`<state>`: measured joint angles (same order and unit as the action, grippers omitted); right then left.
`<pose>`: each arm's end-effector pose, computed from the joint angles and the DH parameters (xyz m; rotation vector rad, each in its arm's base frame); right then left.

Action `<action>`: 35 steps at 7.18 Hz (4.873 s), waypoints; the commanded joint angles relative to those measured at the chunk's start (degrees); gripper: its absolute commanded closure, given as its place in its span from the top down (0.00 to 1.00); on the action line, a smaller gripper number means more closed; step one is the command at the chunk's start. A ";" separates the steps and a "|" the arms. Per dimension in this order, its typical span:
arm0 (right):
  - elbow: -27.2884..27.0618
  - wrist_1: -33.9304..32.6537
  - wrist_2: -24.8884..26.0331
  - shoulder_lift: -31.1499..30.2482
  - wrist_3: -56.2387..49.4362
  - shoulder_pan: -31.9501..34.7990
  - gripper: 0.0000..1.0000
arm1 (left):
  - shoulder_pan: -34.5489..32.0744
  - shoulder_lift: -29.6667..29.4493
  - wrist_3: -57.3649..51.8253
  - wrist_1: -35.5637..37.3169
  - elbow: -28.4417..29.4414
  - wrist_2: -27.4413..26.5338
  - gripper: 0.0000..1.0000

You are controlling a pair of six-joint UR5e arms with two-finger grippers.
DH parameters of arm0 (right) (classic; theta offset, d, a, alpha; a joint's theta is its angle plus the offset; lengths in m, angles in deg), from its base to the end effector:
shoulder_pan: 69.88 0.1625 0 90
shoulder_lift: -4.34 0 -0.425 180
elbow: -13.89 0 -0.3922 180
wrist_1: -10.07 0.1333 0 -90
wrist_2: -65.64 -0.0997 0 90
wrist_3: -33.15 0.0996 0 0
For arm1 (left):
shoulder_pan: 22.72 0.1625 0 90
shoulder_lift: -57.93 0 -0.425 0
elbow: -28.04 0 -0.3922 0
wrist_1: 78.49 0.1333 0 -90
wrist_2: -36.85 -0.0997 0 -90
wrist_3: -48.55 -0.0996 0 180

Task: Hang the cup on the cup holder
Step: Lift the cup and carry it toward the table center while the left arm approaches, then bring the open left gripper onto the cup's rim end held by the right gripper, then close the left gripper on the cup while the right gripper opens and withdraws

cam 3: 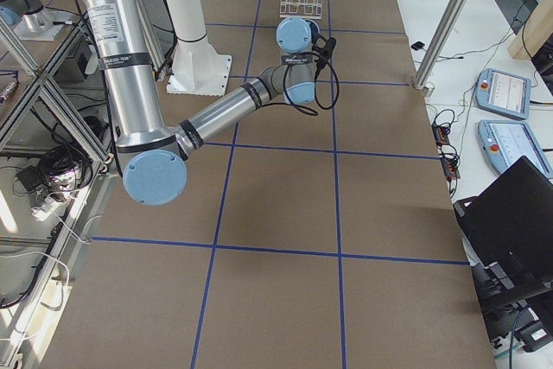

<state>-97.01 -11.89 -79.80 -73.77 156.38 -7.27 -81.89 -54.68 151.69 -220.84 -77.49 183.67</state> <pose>-0.1633 -0.4267 0.2574 -0.2589 -1.6739 0.4063 0.2264 -0.4768 0.2125 -0.1429 1.5727 -0.2062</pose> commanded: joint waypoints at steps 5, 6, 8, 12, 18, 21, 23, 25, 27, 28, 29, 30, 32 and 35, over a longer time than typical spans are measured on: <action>2.61 18.25 19.58 8.84 23.11 -17.50 0.00 | 10.21 -2.88 30.39 -26.17 1.99 -16.29 0.98; 4.53 23.15 19.84 9.28 23.20 -18.65 0.00 | 11.18 -2.88 36.20 -32.05 2.26 -18.40 0.98; 5.51 28.10 21.15 9.64 23.46 -20.15 0.00 | 13.02 -2.88 44.58 -39.55 2.70 -23.13 0.98; 5.60 32.78 28.02 9.64 23.37 -25.16 0.00 | 19.79 -2.88 47.42 -45.65 1.92 -29.84 0.98; 5.60 32.87 30.47 10.60 23.37 -28.41 0.00 | 22.87 -3.06 49.71 -45.82 0.24 -36.00 0.97; 5.86 32.87 31.44 10.95 23.20 -29.65 0.00 | 23.93 -3.58 49.71 -45.74 0.07 -36.08 0.97; 6.04 32.87 32.14 11.04 23.02 -30.17 0.00 | 24.28 -3.68 49.88 -45.74 -0.02 -37.22 0.97; 5.96 32.87 32.85 11.22 23.02 -30.35 0.00 | 24.98 -3.68 49.80 -45.74 -0.11 -37.32 0.97; 6.04 32.87 33.03 11.57 23.02 -30.61 0.00 | 25.16 -3.68 49.79 -45.74 -0.28 -37.32 0.96; 6.04 32.87 33.03 11.48 22.93 -30.70 0.00 | 25.16 -3.68 49.88 -45.74 -0.37 -37.40 0.81; 6.04 32.87 33.11 11.57 22.85 -30.79 0.00 | 25.25 -3.68 49.97 -45.74 -0.46 -37.32 0.47; 6.04 32.78 34.25 11.57 22.58 -30.88 0.00 | 25.25 -3.59 49.97 -45.74 -0.46 -37.32 0.04; 6.39 32.87 34.26 11.05 15.87 -30.97 1.00 | 25.34 -3.24 49.97 -45.74 -1.07 -37.32 0.00; 6.22 33.56 33.82 10.34 15.20 -28.87 1.00 | 25.34 -2.80 50.06 -45.83 -1.69 -37.23 0.00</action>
<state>-90.72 21.17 -45.72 -63.06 171.82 -37.35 -56.56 -57.63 201.68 -266.64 -78.82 146.44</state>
